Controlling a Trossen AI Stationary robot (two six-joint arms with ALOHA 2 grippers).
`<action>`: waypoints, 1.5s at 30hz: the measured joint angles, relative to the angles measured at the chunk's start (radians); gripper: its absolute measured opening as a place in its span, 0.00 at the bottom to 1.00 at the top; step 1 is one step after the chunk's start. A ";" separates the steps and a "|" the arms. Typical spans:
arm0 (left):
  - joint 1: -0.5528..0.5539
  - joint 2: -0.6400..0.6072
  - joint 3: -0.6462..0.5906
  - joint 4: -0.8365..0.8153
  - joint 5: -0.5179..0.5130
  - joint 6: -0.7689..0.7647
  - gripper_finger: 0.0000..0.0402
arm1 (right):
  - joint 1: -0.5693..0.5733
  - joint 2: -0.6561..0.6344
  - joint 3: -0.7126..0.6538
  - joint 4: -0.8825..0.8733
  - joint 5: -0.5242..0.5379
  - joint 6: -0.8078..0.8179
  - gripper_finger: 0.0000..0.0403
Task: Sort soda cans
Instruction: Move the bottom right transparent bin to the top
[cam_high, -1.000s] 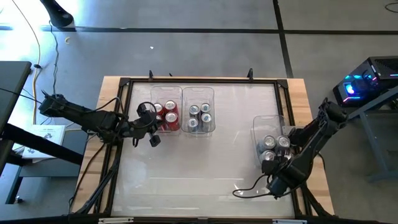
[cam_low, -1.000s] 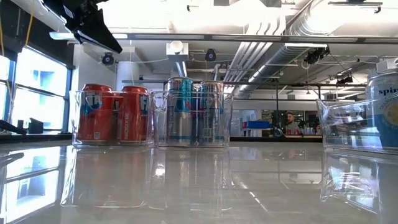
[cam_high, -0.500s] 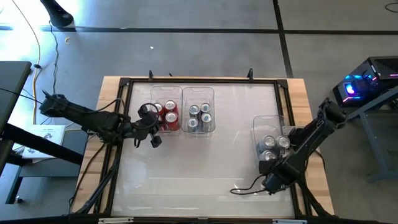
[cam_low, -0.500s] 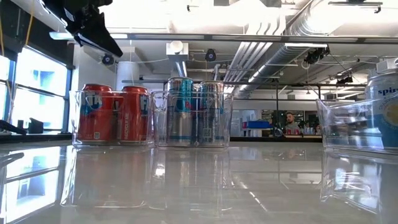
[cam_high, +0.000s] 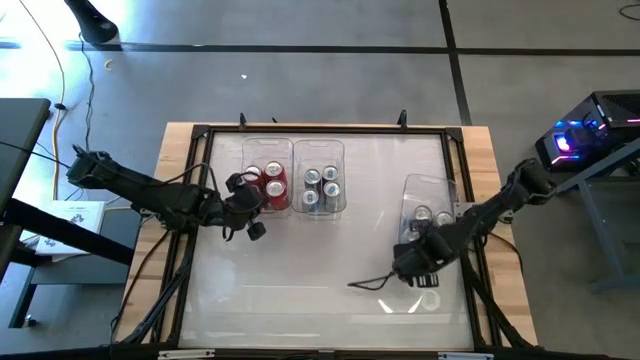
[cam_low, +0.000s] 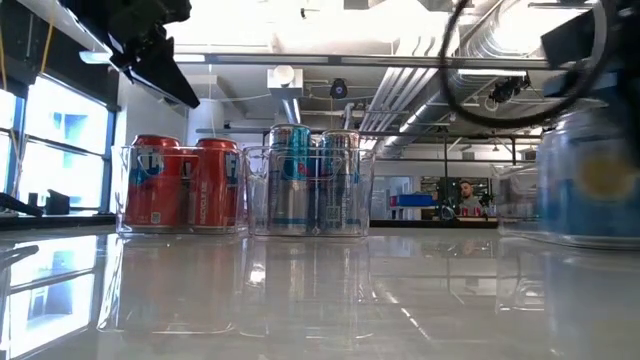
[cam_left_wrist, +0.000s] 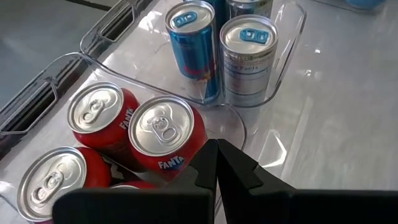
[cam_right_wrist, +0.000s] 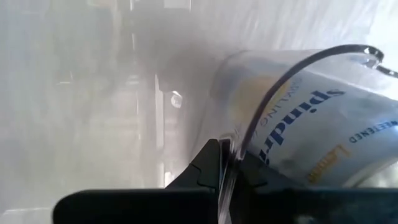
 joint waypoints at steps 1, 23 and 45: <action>0.000 0.003 0.000 -0.001 0.000 0.000 0.00 | -0.019 0.000 0.000 0.008 0.007 -0.028 0.00; 0.000 0.011 0.000 0.000 0.000 -0.010 0.00 | -0.440 0.003 -0.004 0.285 0.137 -0.638 0.00; 0.000 0.011 0.000 0.000 0.000 -0.017 0.00 | -0.550 0.096 0.006 0.530 0.073 -0.811 0.00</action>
